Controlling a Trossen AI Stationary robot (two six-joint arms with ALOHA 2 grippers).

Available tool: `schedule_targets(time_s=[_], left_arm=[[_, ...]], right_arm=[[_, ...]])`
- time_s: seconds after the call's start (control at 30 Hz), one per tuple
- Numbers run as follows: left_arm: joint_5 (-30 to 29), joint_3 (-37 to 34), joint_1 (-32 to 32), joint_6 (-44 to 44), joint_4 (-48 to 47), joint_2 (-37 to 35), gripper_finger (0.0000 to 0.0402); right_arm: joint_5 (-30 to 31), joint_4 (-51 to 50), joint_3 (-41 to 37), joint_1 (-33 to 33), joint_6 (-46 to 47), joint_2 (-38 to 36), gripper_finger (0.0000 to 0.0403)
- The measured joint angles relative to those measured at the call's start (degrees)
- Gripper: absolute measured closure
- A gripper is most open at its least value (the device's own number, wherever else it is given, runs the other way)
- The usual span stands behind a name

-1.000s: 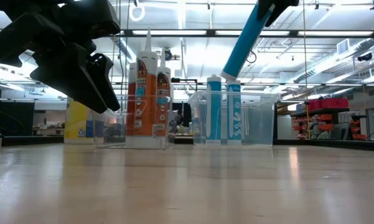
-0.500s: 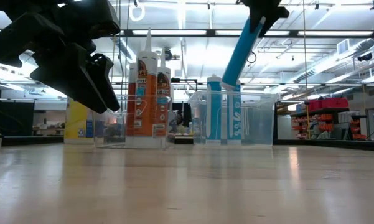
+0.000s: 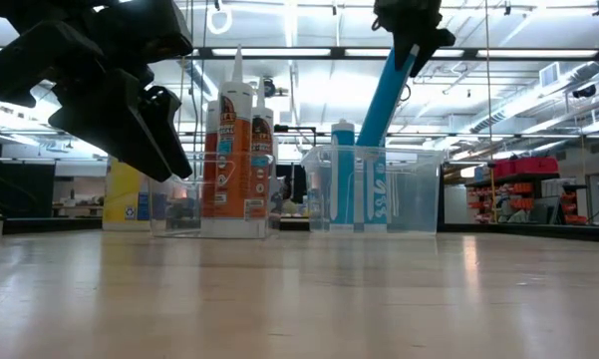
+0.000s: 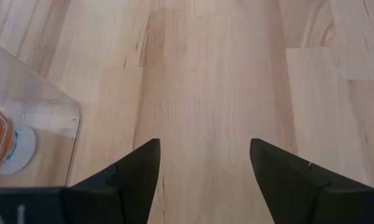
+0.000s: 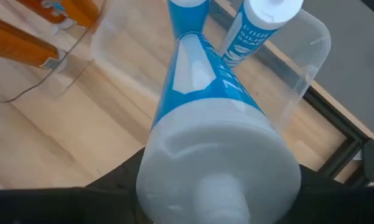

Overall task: Pick & place silicon tubes, Sealant and Lysol wipes
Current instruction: Put the blue sealant into the white bin

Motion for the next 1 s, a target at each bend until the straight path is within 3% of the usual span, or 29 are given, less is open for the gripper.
schedule_targets(time_s=[0.37,0.73,1.0], left_arm=[[-0.01,0.0,0.03,-0.84,-0.01,0.0,0.0149],[0.0,-0.01,0.03,-1.06,-0.02,0.0,0.0149],[-0.01,-0.02,0.03,-1.08,-0.03,0.0,0.0149]], right_arm=[[-0.03,0.04,0.0,-3.43,1.49,3.61,0.0197],[-5.56,0.04,-0.04,-6.68,3.2,7.44,0.0197],[-5.99,0.04,-0.07,-8.66,4.96,9.9,0.0197]])
